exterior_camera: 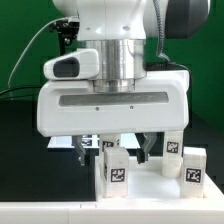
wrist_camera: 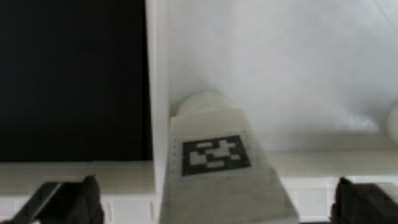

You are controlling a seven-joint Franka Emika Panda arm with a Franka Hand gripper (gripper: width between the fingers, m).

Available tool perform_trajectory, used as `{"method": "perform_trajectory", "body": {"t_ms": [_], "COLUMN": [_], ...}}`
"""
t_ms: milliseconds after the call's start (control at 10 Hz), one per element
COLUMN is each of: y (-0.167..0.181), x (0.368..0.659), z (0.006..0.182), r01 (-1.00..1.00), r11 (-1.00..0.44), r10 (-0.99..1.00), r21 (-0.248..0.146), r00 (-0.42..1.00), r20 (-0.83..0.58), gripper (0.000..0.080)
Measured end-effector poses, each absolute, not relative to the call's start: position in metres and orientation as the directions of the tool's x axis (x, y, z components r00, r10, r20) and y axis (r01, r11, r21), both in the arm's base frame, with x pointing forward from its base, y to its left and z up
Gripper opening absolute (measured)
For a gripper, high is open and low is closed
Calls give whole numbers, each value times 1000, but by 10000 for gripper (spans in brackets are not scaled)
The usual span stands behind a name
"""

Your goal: Assemble square table

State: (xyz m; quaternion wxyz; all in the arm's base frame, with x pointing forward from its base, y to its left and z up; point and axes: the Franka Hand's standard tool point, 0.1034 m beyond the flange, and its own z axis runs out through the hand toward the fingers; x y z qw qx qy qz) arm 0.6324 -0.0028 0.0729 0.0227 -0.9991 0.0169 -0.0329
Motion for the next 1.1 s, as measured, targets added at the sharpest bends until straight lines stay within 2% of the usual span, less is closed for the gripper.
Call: {"method": "perform_trajectory", "body": {"t_ms": [300, 600, 800, 1100], "y": [-3, -2, 2, -3], "x": [632, 633, 633, 633], "z": [72, 73, 74, 73], "r01": [-122, -401, -625, -914], "r11": [-991, -914, -778, -386], "r10": [-125, -405, -628, -920], "r21": [-52, -68, -57, -126], "r00": [990, 913, 776, 391], "r20": [60, 53, 53, -19], "gripper": [282, 282, 282, 284]}}
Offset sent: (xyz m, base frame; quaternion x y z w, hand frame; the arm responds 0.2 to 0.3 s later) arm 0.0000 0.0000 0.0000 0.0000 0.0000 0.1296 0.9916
